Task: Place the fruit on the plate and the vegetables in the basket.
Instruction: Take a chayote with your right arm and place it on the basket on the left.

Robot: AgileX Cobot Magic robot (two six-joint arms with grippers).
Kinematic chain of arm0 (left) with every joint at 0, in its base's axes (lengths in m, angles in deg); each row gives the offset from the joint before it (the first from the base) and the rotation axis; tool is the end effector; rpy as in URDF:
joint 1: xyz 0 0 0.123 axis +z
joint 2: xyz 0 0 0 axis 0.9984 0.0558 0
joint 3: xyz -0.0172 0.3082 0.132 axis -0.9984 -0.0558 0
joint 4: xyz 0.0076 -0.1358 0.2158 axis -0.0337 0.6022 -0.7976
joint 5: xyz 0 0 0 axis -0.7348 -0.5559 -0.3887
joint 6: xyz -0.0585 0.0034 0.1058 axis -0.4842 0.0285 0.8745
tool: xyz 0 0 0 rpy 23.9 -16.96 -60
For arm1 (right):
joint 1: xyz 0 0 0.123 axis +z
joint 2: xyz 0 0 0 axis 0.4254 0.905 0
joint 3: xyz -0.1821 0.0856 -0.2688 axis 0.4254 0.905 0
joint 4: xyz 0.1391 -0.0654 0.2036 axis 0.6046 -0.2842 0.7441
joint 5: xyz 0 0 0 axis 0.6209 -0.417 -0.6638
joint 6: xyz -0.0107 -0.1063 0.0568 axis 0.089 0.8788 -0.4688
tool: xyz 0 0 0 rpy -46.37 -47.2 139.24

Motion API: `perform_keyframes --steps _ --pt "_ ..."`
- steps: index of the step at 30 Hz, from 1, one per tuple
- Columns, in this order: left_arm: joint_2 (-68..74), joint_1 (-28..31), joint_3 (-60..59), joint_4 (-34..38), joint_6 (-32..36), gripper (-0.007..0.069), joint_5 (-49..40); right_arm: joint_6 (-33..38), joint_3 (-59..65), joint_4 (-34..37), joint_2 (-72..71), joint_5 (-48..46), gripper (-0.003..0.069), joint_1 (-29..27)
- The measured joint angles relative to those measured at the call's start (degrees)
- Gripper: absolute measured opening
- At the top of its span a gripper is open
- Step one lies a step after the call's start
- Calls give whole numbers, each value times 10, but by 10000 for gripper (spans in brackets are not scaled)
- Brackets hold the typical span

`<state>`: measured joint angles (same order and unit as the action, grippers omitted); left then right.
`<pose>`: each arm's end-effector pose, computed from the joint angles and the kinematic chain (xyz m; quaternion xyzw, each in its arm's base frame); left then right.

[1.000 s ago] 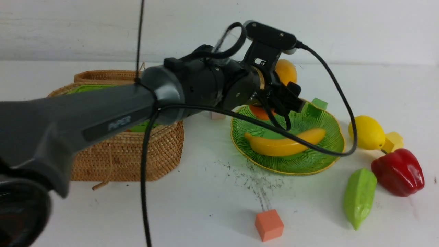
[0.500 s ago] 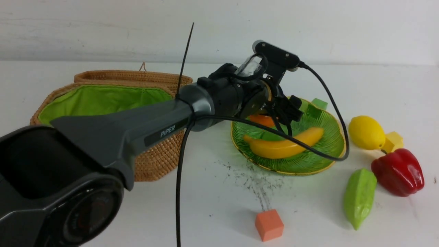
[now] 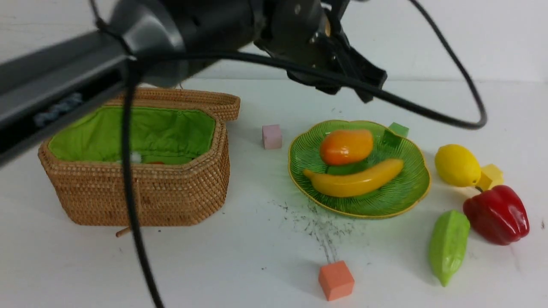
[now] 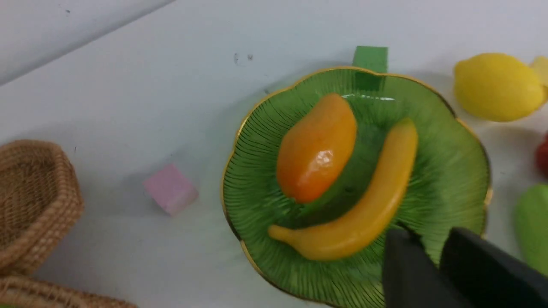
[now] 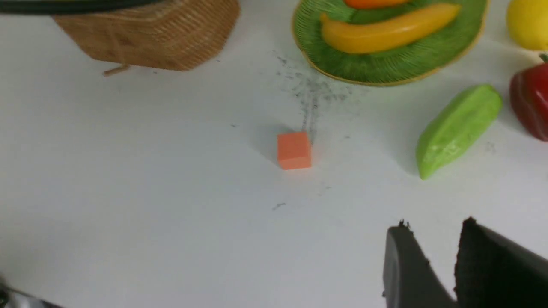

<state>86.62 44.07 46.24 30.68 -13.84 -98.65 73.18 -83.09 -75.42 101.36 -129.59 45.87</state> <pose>0.3426 -0.2957 0.4424 0.2438 0.8611 -0.1367 0.4247 0.0635 0.0414 0.4371 -0.0978 0.9088 0.1712 0.3676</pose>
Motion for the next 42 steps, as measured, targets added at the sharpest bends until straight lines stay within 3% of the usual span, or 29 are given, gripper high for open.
perform_keyframes --steps 2,10,17,22,27,33,36,39,42 --pt "-44 -11 -12 8 2 -13 -24 -9 0 -13 34 0 195 0" --pt "-297 -57 -219 26 -2 -13 -38 -46 0 -56 165 3 205 0" --pt "-546 -62 -465 32 -36 -13 64 -88 34 -112 256 19 237 -2" --pt "-723 -62 -566 32 -45 -13 137 -128 85 -92 336 124 256 -46" --pt "-757 -62 -573 31 -53 -13 135 -133 90 -37 399 208 312 -85" --pt "-750 -62 -575 32 -57 -13 117 -133 91 -24 496 285 544 -117" --pt "-744 -62 -575 34 -57 -13 115 -133 91 -21 529 319 610 -118" --pt "-738 -62 -575 36 -57 -13 115 -134 91 -17 562 357 627 -118" --pt "-734 -62 -575 39 -57 -13 115 -134 91 -15 595 380 596 -118"
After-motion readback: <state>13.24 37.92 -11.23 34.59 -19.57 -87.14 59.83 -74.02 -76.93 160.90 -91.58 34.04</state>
